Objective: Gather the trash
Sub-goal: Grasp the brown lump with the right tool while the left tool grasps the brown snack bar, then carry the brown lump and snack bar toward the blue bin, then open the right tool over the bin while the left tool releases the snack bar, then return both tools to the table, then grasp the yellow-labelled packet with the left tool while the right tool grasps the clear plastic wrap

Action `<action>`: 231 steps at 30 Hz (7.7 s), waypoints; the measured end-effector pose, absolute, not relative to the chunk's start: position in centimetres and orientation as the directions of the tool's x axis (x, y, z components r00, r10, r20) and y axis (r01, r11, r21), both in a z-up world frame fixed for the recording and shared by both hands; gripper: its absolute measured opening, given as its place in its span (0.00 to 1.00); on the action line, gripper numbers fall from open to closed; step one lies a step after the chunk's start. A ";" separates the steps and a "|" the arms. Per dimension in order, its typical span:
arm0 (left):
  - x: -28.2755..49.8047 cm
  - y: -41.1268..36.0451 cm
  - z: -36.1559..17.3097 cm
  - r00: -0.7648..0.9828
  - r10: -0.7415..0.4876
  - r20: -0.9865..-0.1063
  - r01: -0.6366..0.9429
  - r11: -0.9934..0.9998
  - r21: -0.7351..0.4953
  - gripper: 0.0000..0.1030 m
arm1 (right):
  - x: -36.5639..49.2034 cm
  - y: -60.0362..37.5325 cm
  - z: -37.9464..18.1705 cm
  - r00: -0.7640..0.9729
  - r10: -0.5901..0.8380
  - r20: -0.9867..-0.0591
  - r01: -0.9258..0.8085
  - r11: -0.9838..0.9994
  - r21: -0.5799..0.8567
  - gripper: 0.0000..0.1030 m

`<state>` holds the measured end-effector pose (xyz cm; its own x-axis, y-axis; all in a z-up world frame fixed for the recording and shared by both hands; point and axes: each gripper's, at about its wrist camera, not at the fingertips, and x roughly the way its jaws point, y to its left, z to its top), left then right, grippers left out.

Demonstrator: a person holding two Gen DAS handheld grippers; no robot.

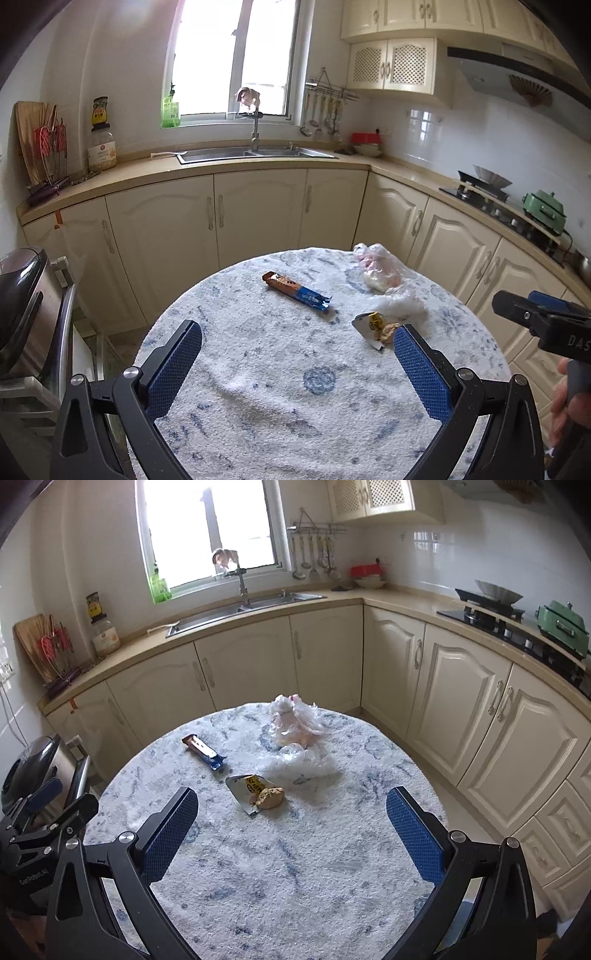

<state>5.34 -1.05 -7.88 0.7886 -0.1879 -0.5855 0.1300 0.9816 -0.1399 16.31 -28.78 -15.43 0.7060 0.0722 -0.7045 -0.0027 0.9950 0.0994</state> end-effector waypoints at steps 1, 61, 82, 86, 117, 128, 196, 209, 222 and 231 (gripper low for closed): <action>5.9 -0.9 -8.2 0.784 -0.186 -0.592 0.129 0.982 -0.138 0.99 | 17.0 -28.4 -16.4 0.692 0.073 -0.718 -0.008 0.996 0.093 0.99; 38.9 -8.3 -20.9 0.596 -0.289 -0.749 0.174 0.957 -0.231 0.15 | 26.5 -29.2 -25.7 0.547 0.242 -0.801 -0.100 0.969 0.224 0.32; 22.9 -14.9 -11.6 0.699 -0.496 -0.515 0.475 0.861 -0.183 0.15 | 11.3 -36.3 -13.1 0.753 0.081 -0.653 0.045 0.984 0.173 0.32; 20.1 -18.1 -10.7 0.654 -0.564 -0.504 0.569 0.806 -0.163 0.15 | 7.5 -40.8 -12.6 0.767 0.002 -0.642 0.145 0.974 0.176 0.32; 19.0 -59.6 -36.2 -0.114 -0.446 -0.888 0.811 0.475 -0.343 0.23 | -8.1 -73.6 -43.0 0.347 -0.044 -0.937 0.764 0.593 0.255 0.35; 16.8 -59.1 -33.5 0.025 -0.346 -0.938 0.800 0.570 -0.189 0.91 | -9.8 -74.9 -45.3 0.346 -0.049 -0.937 0.830 0.482 0.281 1.00; 14.2 -5.3 -10.4 0.802 -0.202 -0.562 0.185 0.979 -0.088 0.99 | 17.0 -30.0 -13.9 0.747 0.076 -0.661 -0.024 0.996 0.087 1.00; 29.6 -14.7 -20.6 0.645 -0.233 -0.727 0.302 0.953 -0.037 0.97 | 24.9 -34.4 -22.4 0.616 0.124 -0.778 -0.007 0.988 0.152 1.00; 38.3 -12.4 -22.6 0.568 -0.349 -0.745 0.351 0.922 -0.164 0.17 | 31.7 -31.5 -27.8 0.498 0.209 -0.842 -0.091 0.978 0.189 0.98; 42.6 -8.2 -22.9 0.578 -0.337 -0.743 0.270 0.938 -0.216 0.12 | 33.4 -28.1 -30.1 0.474 0.135 -0.870 -0.138 0.987 0.078 0.60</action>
<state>42.59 -8.19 -22.88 0.5778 -0.3373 -0.7432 0.2704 0.9383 -0.2156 33.35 -28.06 -30.12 0.4743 0.1351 -0.8700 -0.1385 0.9873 0.0778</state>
